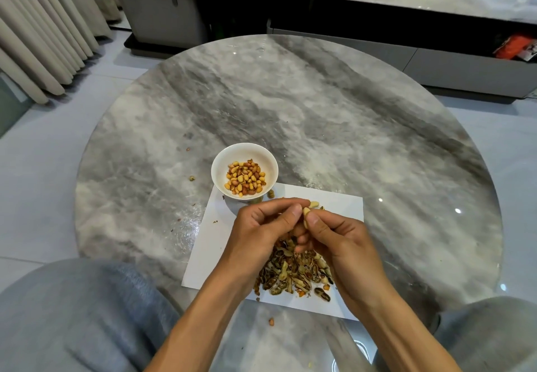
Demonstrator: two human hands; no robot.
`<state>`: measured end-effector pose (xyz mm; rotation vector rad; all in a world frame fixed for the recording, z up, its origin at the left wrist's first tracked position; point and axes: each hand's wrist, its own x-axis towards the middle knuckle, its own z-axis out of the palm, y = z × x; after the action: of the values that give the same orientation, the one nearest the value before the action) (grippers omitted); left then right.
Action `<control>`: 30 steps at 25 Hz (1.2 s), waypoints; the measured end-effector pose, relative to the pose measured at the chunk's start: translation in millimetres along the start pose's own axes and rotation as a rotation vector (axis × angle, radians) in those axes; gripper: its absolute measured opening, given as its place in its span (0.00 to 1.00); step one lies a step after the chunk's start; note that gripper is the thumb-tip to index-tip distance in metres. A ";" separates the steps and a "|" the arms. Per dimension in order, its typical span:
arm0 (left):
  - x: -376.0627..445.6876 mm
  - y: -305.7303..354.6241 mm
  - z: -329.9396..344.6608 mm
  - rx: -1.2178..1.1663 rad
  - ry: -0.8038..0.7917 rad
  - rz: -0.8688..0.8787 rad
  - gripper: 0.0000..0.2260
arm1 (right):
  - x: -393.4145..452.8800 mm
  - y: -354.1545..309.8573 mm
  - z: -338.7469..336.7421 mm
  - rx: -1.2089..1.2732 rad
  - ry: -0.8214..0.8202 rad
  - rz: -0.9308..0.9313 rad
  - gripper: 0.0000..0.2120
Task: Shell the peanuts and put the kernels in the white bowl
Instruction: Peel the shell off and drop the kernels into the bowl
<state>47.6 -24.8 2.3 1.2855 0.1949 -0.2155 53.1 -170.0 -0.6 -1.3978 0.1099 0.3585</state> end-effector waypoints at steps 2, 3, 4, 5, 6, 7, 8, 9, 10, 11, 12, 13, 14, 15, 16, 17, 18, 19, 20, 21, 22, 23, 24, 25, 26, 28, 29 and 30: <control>-3.1 -3.5 6.2 -0.037 0.049 -0.042 0.17 | -0.4 1.7 3.2 -0.021 0.037 -0.021 0.11; -4.4 -5.9 9.4 -0.051 0.081 -0.046 0.18 | -1.0 3.0 5.1 -0.027 0.053 -0.035 0.11; -5.5 -8.4 12.8 -0.059 0.107 -0.038 0.18 | -1.7 4.4 6.6 -0.024 0.070 -0.045 0.11; -6.3 -10.3 16.0 -0.053 0.134 -0.027 0.17 | -2.3 5.8 7.8 -0.019 0.092 -0.051 0.11; -6.6 -12.4 18.1 -0.037 0.158 -0.006 0.15 | -2.7 6.8 8.8 -0.015 0.116 -0.054 0.11; -7.2 -13.9 19.9 -0.021 0.179 0.012 0.12 | -3.0 7.8 9.5 -0.015 0.138 -0.057 0.11; -6.6 -15.2 20.6 -0.012 0.191 0.029 0.10 | -2.6 8.5 10.8 -0.012 0.151 -0.058 0.10; -6.0 -14.9 20.8 -0.019 0.202 0.031 0.08 | -1.7 9.0 12.8 0.001 0.155 -0.055 0.10; -5.8 -14.2 20.1 -0.050 0.210 0.025 0.07 | -0.9 8.8 15.2 0.024 0.142 -0.045 0.09; -6.0 -12.7 19.8 -0.102 0.212 0.016 0.06 | 0.0 7.5 17.3 0.052 0.116 -0.035 0.09; -6.5 -11.4 19.1 -0.146 0.209 0.019 0.06 | 0.2 5.6 18.6 0.081 0.087 -0.027 0.10; -6.7 -9.2 18.6 -0.156 0.212 0.034 0.07 | 0.3 3.3 19.4 0.110 0.059 -0.020 0.11; -6.4 -7.6 18.1 -0.136 0.212 0.056 0.08 | 0.1 1.3 19.8 0.139 0.040 -0.015 0.11; -6.5 -6.6 18.2 -0.117 0.206 0.073 0.08 | -0.9 0.1 19.9 0.169 0.029 -0.008 0.12; -6.1 -6.7 18.3 -0.102 0.193 0.085 0.08 | -1.4 -0.3 19.2 0.198 0.021 -0.001 0.12; -6.1 -6.1 19.1 -0.092 0.185 0.084 0.07 | -1.9 -0.5 18.3 0.217 0.017 0.005 0.12; -5.7 -6.4 18.9 -0.085 0.182 0.081 0.07 | -2.1 -0.7 17.2 0.223 0.016 0.012 0.11; -4.8 -6.9 17.4 -0.076 0.183 0.080 0.07 | -1.6 -1.1 16.2 0.215 0.016 0.018 0.10; -4.0 -7.7 15.2 -0.062 0.184 0.085 0.08 | -0.8 -2.0 15.0 0.199 0.011 0.023 0.10; -3.4 -7.8 13.2 -0.043 0.185 0.092 0.09 | 0.1 -3.0 13.6 0.176 0.000 0.027 0.10; -2.6 -8.0 10.9 -0.019 0.184 0.101 0.09 | 0.8 -3.9 12.4 0.150 -0.011 0.026 0.10; -1.4 -8.4 8.9 0.000 0.183 0.105 0.10 | 0.8 -4.2 11.1 0.120 -0.018 0.020 0.10; -0.3 -8.4 7.5 0.005 0.183 0.103 0.09 | 1.1 -4.4 10.5 0.091 -0.017 0.011 0.11; 0.0 -7.2 7.0 -0.010 0.183 0.088 0.09 | 0.4 -4.6 10.4 0.064 -0.008 0.000 0.11; 0.3 -6.4 6.8 -0.032 0.178 0.069 0.08 | -0.2 -4.9 10.5 0.039 0.007 -0.012 0.11; -0.7 -6.1 7.0 -0.047 0.169 0.049 0.08 | -0.9 -5.4 11.0 0.006 0.026 -0.033 0.11; -1.7 -6.4 7.6 -0.058 0.170 0.043 0.08 | -0.9 -5.1 11.3 -0.005 0.030 -0.043 0.11; -3.0 -7.0 8.9 -0.092 0.170 0.029 0.07 | -0.6 -4.6 11.5 -0.011 0.038 -0.052 0.10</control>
<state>43.1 -35.0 -1.0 1.2147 0.3275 -0.0719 52.4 -159.4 6.0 -1.4159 0.1031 0.2897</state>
